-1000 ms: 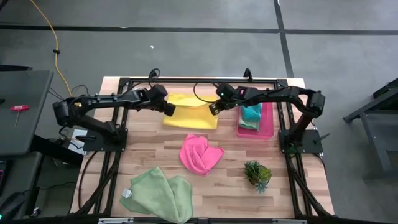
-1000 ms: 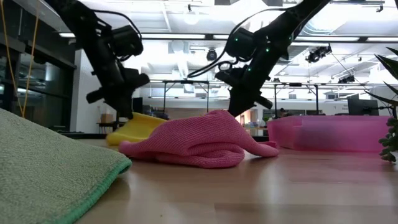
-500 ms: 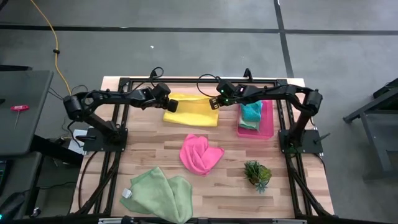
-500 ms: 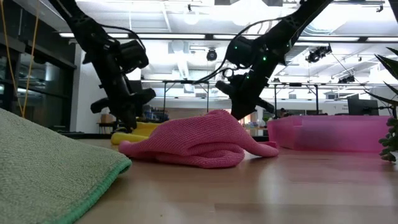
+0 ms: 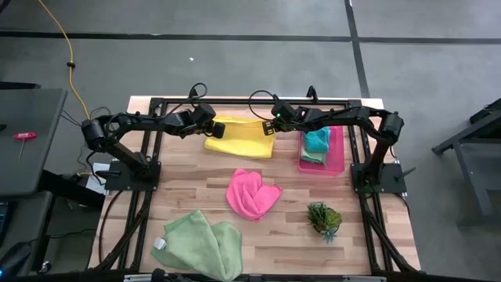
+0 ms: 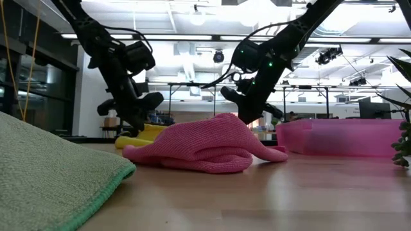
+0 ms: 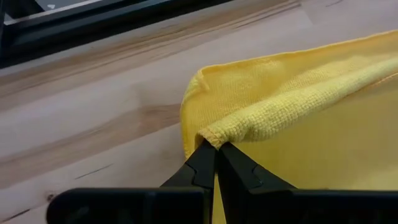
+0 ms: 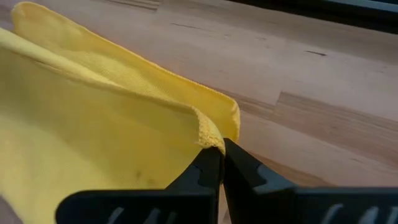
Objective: Fold microfiber towels
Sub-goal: Fold the yellow microfiber cloth
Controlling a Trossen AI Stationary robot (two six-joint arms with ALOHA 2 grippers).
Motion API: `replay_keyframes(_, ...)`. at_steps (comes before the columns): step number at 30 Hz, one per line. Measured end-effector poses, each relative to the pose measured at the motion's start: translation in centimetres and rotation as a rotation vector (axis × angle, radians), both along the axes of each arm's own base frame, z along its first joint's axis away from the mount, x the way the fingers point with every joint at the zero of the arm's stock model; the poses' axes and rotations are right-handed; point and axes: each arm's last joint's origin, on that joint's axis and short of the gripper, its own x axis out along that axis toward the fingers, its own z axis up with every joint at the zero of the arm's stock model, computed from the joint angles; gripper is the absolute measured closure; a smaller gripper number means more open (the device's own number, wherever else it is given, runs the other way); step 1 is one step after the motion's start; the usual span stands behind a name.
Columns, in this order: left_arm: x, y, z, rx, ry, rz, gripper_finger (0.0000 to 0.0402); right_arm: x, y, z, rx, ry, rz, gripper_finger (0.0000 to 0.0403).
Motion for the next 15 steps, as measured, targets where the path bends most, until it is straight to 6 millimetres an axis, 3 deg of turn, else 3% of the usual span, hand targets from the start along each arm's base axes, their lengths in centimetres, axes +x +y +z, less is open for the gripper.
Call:
replay_keyframes(5, -0.1, 0.1, 0.0, 0.022, 0.019, 0.02, 0.0384, 0.0, 0.0, 0.0, 0.0, 0.0, 0.0, 0.0403)
replay_keyframes(15, -1.1, 1.2, 0.0, -0.001, 0.016, 0.025, 0.0299, 0.0, 0.0, 0.0, 0.002, -0.004, -0.006, 0.0403)
